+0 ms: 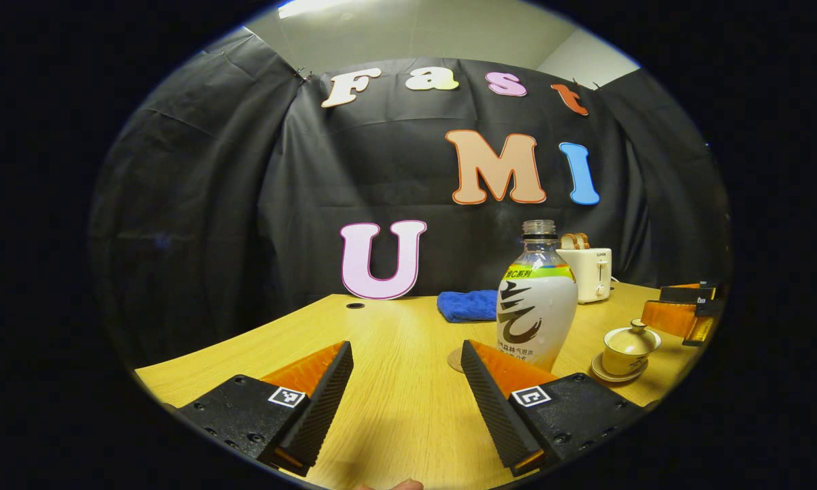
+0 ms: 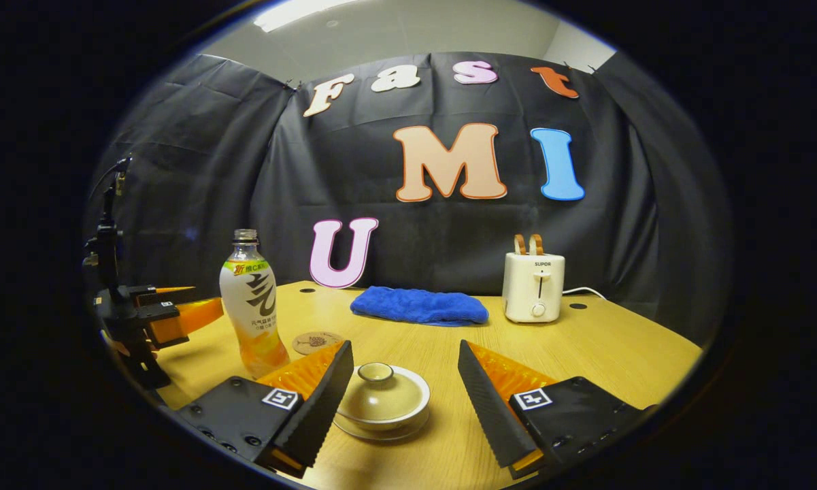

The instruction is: Open the teacup lid with one hand, grasp the water bottle and pour water into the teacup with the other hand; after pouring, place the water bottle on the coaster and then close the teacup lid.

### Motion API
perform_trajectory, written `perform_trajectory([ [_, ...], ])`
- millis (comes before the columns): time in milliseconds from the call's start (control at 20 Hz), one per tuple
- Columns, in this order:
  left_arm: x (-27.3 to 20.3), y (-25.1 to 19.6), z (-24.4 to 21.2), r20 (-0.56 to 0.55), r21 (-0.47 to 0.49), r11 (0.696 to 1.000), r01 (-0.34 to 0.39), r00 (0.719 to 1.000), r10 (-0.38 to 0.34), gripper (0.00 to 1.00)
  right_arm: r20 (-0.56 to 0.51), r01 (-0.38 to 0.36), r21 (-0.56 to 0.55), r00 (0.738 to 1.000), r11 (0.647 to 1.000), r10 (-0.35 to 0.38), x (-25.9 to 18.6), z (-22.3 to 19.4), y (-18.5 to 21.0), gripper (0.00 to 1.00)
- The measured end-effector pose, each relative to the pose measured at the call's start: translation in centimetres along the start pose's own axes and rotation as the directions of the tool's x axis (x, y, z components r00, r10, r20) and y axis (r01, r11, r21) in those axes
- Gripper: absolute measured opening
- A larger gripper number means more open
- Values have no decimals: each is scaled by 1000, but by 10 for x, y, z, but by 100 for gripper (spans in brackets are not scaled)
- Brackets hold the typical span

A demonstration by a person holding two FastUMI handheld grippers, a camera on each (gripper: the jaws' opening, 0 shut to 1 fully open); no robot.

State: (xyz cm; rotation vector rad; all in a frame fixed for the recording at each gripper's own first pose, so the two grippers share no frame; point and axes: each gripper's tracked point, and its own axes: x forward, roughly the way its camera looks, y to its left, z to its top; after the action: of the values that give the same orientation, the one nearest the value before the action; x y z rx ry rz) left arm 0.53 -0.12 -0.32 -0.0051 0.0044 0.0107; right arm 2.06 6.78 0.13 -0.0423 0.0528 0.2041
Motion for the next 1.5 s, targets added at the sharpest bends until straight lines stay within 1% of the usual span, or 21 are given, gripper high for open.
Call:
perform_trajectory([
  [100,-1,0,0,-1,-1,1000,0,1000,0,94,-24,-16,-24,1000,1000,15,4,-4,6,96],
  [300,0,0,-1,-1,-1,1000,1,1000,-1,94,-72,-32,-47,997,998,29,14,-12,16,84],
  [400,0,0,0,-1,-1,1000,1,1000,-1,94,-87,-34,-52,996,998,30,17,-16,19,84],
  [500,0,0,0,-1,-1,1000,2,1000,-2,94,-106,-40,-52,994,998,34,17,-20,20,63],
  [550,0,0,0,-1,-1,1000,3,1000,-3,94,-119,-42,-55,992,998,35,18,-24,20,58],
  [600,-1,0,0,-1,-1,1000,5,1000,-5,94,-133,-42,-59,990,997,34,17,-28,20,62],
  [650,-1,0,1,-1,-1,1000,5,1000,-5,94,-137,-56,-57,989,997,48,17,-28,22,65],
  [700,0,0,1,-1,-1,1000,5,1000,-5,94,-137,-39,-56,990,998,31,21,-29,22,69],
  [750,0,0,0,-1,-2,1000,5,1000,-5,94,-134,-39,-58,990,998,31,19,-27,20,47],
  [800,-1,0,1,-2,-2,1000,7,1000,-7,94,-137,-38,-61,990,997,29,17,-27,21,46],
  [850,-1,-1,0,-1,-2,1000,7,1000,-7,94,-138,-42,-64,990,997,32,19,-27,21,48],
  [950,0,-1,0,-1,-2,1000,7,1000,-7,94,-137,-42,-61,990,997,33,18,-28,23,34],
  [1000,0,-1,0,-1,-2,1000,7,1000,-7,94,-137,-45,-58,990,997,37,18,-27,24,35],
  [1100,-1,0,0,-1,-2,1000,7,1000,-7,94,-144,-56,-46,988,997,49,19,-27,24,35],
  [1150,-1,-1,0,-1,-2,1000,7,1000,-7,94,-148,-58,-38,988,998,52,19,-29,24,30],
  [1250,0,0,0,0,-2,1000,7,1000,-7,94,-136,-58,-22,989,998,55,17,-25,25,30],
  [1300,0,-1,-1,-1,-2,1000,7,1000,-7,94,-125,-59,-16,991,998,56,17,-23,25,29],
  [1350,0,0,0,-1,-2,1000,7,1000,-7,94,-117,-59,-8,991,998,57,16,-23,24,30],
  [1450,0,0,0,-1,-2,1000,7,1000,-7,94,-113,-66,23,991,998,68,16,-19,22,29],
  [1500,0,0,0,-1,-1,1000,7,1000,-7,94,-109,-63,29,992,998,65,16,-17,21,30],
])
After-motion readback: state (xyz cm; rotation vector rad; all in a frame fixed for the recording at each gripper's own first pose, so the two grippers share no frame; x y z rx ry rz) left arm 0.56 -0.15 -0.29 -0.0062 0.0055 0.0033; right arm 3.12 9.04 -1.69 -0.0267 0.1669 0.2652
